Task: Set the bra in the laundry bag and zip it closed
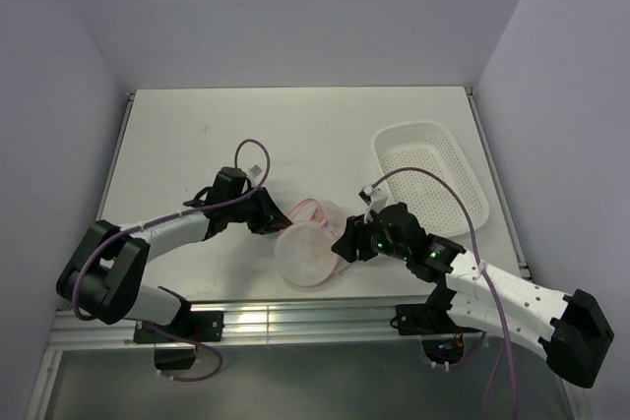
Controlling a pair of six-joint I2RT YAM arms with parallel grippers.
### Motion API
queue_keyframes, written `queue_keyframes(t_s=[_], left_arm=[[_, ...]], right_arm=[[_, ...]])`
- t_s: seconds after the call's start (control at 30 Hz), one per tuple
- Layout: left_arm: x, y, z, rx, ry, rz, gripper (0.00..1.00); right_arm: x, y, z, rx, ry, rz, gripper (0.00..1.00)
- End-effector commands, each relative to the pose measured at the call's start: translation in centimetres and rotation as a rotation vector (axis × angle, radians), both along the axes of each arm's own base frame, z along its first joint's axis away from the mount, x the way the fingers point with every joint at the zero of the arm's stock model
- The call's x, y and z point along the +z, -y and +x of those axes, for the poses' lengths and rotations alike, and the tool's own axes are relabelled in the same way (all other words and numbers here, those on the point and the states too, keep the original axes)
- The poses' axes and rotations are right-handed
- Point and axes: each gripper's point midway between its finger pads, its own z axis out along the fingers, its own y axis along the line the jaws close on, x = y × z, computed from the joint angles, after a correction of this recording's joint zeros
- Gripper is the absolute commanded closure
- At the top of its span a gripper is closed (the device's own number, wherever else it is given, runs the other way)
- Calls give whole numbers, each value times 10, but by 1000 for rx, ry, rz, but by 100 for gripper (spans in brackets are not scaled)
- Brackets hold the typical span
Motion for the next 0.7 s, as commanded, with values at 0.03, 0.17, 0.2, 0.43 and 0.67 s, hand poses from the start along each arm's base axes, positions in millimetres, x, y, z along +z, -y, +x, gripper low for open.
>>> queue_keyframes(t_s=[0.03, 0.17, 0.2, 0.43, 0.67], left_arm=[[14, 6, 10, -31, 62, -27, 78], [13, 6, 10, -33, 61, -26, 78], [14, 7, 11, -33, 64, -28, 78], [12, 8, 11, -41, 62, -24, 78], [11, 8, 10, -44, 59, -26, 78]], right_arm=[[-7, -2, 2, -15, -3, -6, 42], [-9, -1, 4, -35, -4, -15, 43], [-10, -1, 4, -36, -6, -21, 43], [-17, -9, 3, -9, -24, -6, 44], [-14, -19, 5, 13, -26, 15, 46]])
